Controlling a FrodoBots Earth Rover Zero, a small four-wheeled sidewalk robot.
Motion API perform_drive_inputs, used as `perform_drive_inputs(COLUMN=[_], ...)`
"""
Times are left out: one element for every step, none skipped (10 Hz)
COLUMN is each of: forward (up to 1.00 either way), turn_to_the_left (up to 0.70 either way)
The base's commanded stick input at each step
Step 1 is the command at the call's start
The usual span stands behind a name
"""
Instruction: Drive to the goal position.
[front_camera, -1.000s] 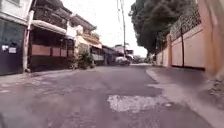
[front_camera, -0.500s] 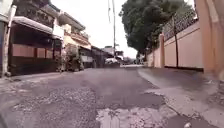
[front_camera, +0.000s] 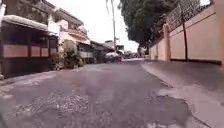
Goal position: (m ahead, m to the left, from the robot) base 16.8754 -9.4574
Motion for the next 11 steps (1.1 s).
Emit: perform_drive_inputs(forward=[1.0, 1.0, 1.0, 1.0, 1.0, 1.0, 1.0, 1.0, 1.0, 1.0, 1.0], turn_to_the_left=[0.0, 0.0, 0.0, -0.16, -0.4, -0.4, -0.4, -0.4, -0.29, -0.12, 0.0])
